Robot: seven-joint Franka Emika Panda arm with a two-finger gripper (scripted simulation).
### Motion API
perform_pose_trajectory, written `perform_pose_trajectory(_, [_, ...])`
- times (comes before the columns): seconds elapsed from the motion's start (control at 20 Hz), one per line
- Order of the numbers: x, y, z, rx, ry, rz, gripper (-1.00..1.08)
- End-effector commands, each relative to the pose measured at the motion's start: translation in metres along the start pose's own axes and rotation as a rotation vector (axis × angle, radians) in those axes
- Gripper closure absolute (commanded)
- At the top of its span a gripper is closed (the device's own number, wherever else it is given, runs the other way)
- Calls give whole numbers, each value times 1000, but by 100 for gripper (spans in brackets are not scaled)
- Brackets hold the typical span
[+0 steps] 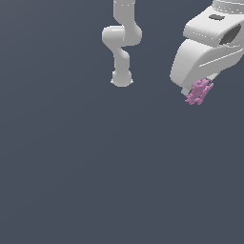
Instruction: Pick up the object and move it to a goal position.
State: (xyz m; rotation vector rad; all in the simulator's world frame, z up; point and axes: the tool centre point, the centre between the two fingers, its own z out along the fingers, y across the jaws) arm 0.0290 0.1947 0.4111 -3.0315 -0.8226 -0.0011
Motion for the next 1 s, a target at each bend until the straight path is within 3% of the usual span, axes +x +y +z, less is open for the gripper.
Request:
perform_pose_trajectory(0.0, [5, -3, -12, 0, -1, 0, 108])
perform_pose_trajectory(0.95, [19, -9, -45, 0, -1, 0, 108])
